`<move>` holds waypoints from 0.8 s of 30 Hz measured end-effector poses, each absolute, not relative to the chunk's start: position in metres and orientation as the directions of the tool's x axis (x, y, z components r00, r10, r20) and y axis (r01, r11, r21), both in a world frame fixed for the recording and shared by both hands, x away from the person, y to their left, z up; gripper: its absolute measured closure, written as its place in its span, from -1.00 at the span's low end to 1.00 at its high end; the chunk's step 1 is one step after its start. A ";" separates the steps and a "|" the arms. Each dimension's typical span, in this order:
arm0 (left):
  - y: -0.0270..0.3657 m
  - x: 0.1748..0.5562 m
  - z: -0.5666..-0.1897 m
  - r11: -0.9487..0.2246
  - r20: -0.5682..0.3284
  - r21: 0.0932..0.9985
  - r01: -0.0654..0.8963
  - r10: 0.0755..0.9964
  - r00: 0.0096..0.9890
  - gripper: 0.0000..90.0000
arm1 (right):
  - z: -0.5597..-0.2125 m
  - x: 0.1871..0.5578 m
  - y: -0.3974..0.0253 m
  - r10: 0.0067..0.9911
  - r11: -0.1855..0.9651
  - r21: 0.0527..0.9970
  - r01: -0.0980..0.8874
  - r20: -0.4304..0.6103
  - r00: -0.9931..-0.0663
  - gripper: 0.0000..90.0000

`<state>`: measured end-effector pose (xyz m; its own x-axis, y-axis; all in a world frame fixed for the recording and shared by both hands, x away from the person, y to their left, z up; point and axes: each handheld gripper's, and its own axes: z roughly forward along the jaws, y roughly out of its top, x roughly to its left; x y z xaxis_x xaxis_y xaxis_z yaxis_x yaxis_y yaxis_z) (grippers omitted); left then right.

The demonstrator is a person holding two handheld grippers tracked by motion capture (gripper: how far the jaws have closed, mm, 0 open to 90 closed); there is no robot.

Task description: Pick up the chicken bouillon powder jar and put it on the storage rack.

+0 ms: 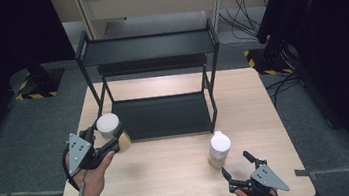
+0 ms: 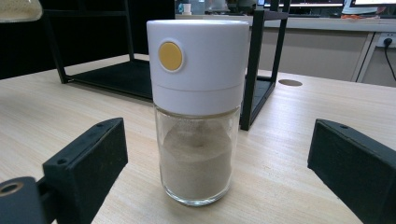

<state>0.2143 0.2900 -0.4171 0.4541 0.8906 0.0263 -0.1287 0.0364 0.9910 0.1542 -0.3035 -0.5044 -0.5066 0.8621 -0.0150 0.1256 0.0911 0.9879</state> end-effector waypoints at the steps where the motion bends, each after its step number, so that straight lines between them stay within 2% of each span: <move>1: 0.289 0.215 -0.416 0.038 0.026 0.991 -0.130 0.891 0.454 -0.26 | -0.504 0.154 -0.304 0.862 0.091 0.988 0.126 -0.015 -0.506 -0.89; 24: 0.286 0.230 -0.385 0.042 0.034 0.986 -0.163 0.898 0.439 -0.26 | -0.505 0.154 -0.304 0.864 0.084 0.988 0.128 -0.008 -0.503 -0.88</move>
<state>0.2299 0.2858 -0.3847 0.4392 0.8977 0.0340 -0.1629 0.0424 0.9857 0.1545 -0.3040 -0.5048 -0.5034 0.8640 -0.0081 0.1278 0.0837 0.9883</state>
